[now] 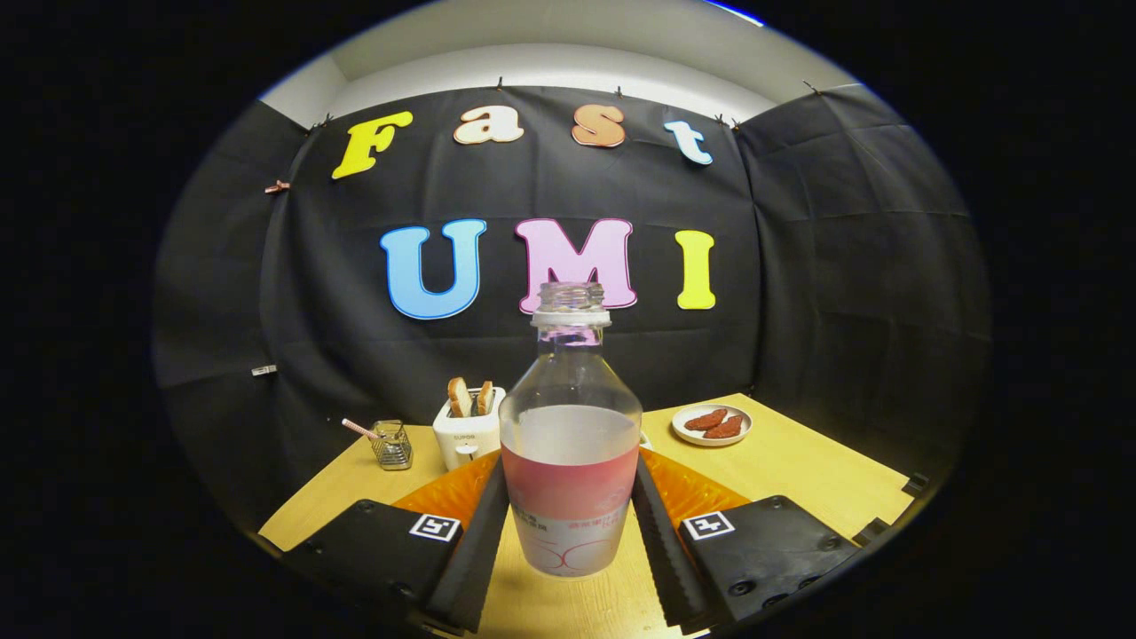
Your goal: Take the bottle from table, then pour the juice into the cup, finally place the bottle on the coaster
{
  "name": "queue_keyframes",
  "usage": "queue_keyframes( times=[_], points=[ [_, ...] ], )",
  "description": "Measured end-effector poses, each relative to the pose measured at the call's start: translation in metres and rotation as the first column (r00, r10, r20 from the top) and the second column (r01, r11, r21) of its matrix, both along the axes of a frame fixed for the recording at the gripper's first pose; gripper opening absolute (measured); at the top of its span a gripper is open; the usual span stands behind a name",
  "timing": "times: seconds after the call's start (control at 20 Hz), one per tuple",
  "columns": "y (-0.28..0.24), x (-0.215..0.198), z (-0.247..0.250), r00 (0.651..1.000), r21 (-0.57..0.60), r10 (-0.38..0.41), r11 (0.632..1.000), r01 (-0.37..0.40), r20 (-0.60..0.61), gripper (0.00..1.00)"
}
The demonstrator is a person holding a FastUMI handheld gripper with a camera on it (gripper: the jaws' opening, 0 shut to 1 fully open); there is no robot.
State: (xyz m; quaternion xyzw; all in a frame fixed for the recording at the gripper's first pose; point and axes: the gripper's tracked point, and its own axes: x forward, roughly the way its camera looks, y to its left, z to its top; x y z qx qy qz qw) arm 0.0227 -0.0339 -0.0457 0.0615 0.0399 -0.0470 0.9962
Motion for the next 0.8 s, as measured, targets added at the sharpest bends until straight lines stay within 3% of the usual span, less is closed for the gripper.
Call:
queue_keyframes(
  times=[0.25,0.45,0.6,0.8],
  points=[
    [-0.006,0.005,-0.021,0.999,0.124,0.013,0.992,-0.008,-0.042,0.76],
    [-0.011,0.012,-0.031,0.998,0.315,0.039,0.949,-0.024,-0.043,0.75],
    [-0.018,0.022,-0.031,0.999,0.496,0.047,0.868,-0.037,-0.008,0.75],
    [-0.038,0.030,-0.043,1.000,0.714,0.015,0.700,-0.006,-0.006,0.75]
  ],
)
